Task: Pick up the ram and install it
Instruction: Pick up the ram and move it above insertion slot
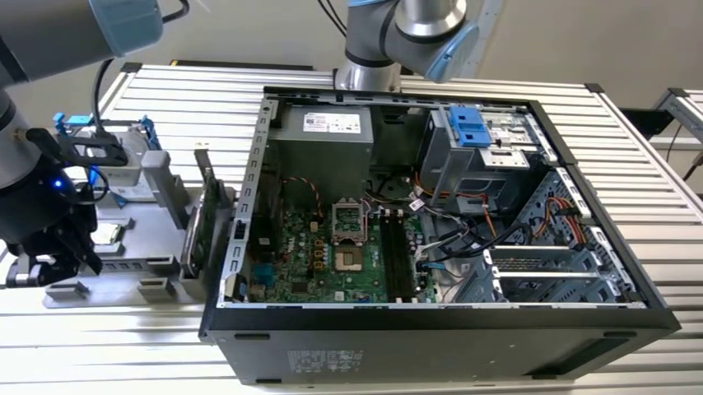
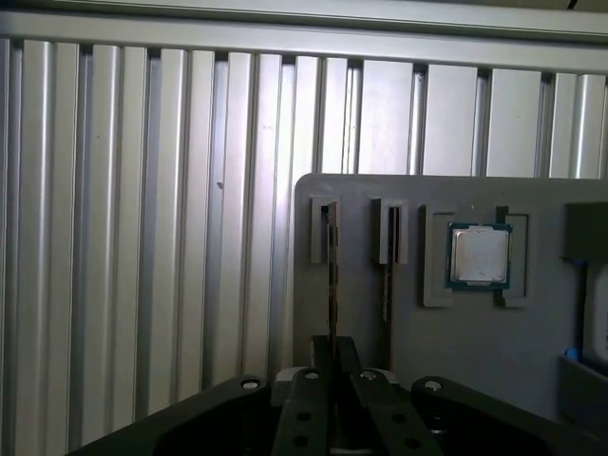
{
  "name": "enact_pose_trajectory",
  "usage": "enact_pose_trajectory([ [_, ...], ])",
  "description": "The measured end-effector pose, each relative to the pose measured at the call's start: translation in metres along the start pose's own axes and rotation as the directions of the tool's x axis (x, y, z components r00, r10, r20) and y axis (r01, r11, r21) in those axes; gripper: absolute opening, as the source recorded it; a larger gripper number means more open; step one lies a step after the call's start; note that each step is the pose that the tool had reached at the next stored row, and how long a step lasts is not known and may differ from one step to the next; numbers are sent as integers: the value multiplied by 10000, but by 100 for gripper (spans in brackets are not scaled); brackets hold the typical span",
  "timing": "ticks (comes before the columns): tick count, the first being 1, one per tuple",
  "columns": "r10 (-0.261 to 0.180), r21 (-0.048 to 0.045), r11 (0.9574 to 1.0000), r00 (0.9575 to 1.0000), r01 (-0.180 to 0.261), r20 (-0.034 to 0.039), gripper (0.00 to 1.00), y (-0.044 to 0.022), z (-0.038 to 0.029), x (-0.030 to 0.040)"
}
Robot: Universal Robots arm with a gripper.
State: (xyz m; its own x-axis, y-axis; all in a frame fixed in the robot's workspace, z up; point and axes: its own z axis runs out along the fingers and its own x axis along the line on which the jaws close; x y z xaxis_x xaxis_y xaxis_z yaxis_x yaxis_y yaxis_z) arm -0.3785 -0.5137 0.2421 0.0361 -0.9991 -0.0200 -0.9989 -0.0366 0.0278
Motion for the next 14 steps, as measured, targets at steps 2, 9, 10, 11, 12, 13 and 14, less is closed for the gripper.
enact_pose_trajectory([
  [2, 0, 1, 10000, 10000, 0, 1, 0, 1, -2, 0],
  [9, 1, -1, 10000, 10000, -1, -1, 0, 8, -10, 0],
  [10, 0, -1, 10000, 10000, 0, -1, 0, 8, -15, 0],
  [11, 0, -2, 10000, 10000, 0, -1, 0, 9, -20, 0],
  [12, 0, -1, 10000, 10000, 0, 0, 0, 10, -25, -1],
  [13, 0, 0, 10000, 10000, 0, -1, 0, 12, -30, -1],
  [14, 0, -1, 10000, 10000, 0, -1, 0, 15, -35, -1],
])
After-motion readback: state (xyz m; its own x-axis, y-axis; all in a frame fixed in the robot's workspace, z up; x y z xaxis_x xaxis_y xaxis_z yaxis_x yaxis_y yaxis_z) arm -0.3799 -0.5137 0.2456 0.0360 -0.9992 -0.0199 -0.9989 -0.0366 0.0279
